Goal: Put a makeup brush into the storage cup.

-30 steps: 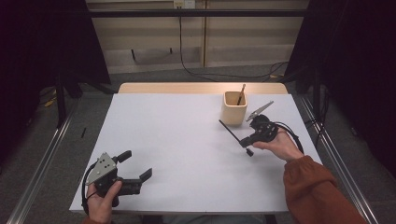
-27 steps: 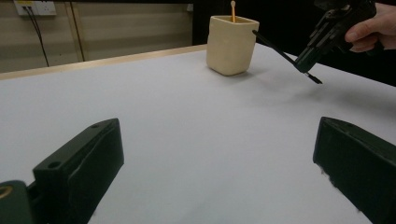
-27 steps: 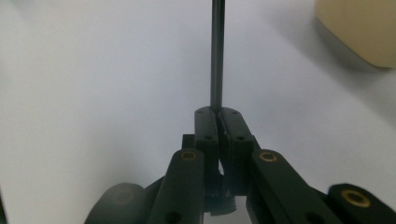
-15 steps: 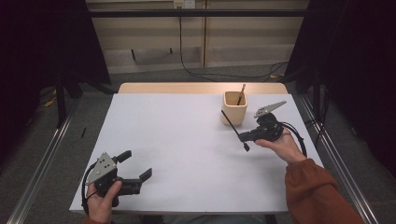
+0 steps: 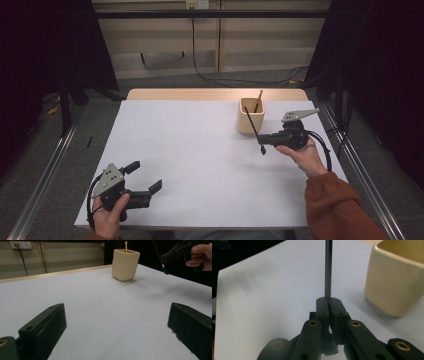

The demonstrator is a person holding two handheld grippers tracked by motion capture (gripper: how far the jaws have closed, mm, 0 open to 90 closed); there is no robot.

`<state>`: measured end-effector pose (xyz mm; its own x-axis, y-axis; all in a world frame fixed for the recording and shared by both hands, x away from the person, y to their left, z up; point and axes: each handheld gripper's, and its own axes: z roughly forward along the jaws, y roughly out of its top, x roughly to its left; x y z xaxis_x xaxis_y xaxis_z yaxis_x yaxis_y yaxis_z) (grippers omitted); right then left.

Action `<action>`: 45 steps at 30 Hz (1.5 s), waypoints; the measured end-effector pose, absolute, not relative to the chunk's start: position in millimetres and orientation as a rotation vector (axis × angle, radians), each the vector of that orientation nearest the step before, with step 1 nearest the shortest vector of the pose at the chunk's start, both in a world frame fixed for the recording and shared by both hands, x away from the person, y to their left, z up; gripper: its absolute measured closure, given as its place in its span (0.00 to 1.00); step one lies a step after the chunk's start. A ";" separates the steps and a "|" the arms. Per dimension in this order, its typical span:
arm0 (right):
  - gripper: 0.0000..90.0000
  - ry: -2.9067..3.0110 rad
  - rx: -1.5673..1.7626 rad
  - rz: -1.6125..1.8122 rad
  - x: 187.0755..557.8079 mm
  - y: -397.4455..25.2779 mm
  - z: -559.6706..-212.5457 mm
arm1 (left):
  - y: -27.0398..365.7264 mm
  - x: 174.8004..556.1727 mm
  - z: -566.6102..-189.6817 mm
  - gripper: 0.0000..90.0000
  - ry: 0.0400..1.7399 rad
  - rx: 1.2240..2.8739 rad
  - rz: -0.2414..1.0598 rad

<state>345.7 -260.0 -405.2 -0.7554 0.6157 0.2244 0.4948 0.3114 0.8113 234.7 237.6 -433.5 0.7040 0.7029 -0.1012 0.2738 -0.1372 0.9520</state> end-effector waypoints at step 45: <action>0.96 2.358 0.734 1.772 304.8 -235.4 -378.8 | 239.2 233.9 -433.7 0.02 0.791 1.714 0.451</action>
